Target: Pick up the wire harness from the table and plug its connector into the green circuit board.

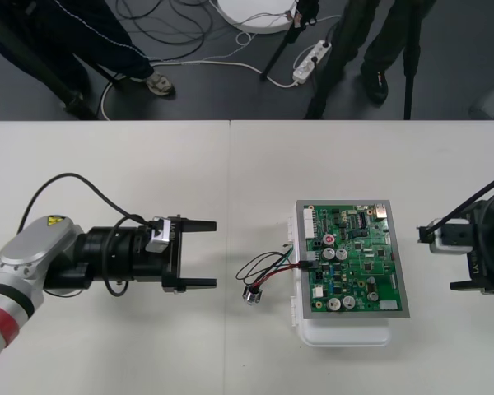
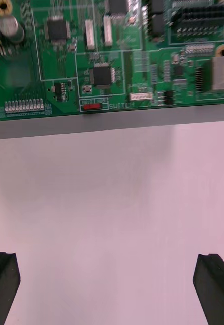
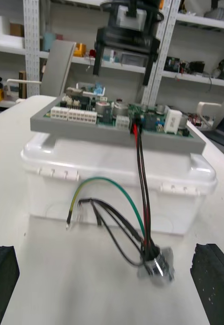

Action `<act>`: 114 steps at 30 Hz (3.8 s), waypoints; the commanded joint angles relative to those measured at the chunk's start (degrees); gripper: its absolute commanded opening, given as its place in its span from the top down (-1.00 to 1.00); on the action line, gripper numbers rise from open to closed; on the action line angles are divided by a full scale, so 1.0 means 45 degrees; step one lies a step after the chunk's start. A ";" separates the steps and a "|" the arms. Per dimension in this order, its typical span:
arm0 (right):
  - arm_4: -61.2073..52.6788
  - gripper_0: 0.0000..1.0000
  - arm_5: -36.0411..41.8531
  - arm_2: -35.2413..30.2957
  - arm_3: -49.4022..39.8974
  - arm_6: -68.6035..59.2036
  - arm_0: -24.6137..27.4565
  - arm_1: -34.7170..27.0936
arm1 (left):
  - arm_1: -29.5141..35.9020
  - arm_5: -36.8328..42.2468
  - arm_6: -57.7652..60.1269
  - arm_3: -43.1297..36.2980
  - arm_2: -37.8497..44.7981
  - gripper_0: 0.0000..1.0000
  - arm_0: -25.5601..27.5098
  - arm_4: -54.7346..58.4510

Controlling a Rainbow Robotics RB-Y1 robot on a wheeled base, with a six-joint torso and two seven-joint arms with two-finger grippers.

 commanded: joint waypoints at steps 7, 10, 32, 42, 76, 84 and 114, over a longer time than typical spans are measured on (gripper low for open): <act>-0.3957 -1.00 0.0548 -0.3569 -0.0224 0.1105 0.1938 -0.1032 | 0.2839 -0.0848 -0.0446 -0.2879 0.0317 -1.00 0.2233 0.0211; -0.5148 -1.00 0.0782 -0.4077 -0.0224 0.1222 0.2309 -0.1149 | 0.3445 -0.1024 0.0374 -0.3855 0.0825 -1.00 0.2995 0.0054; -1.2473 -1.00 -0.0057 -0.4858 0.4990 0.7824 0.2329 -0.2341 | 0.5515 -0.3133 0.5765 -1.0184 0.7036 -1.00 0.6920 -0.0707; -1.3449 -1.00 -0.0878 -0.4526 0.5713 0.8937 0.1899 -0.2341 | 0.6667 -0.3055 0.8148 -1.1570 0.8521 -1.00 0.7291 0.0172; -1.3684 -1.00 -0.1854 -0.5112 0.5811 0.7394 0.1918 -0.2438 | 0.7253 -0.3153 0.9085 -1.0281 0.7212 -1.00 0.4577 0.0894; -1.3684 -1.00 -0.1854 -0.5112 0.5850 0.7394 0.1918 -0.2419 | 0.6882 -0.3153 0.9046 -1.0223 0.7212 -1.00 0.4557 0.0562; -1.3684 -1.00 -0.1854 -0.5093 0.5967 0.7375 0.1938 -0.2341 | 0.6882 -0.3153 0.9046 -1.0223 0.7212 -1.00 0.4557 0.0562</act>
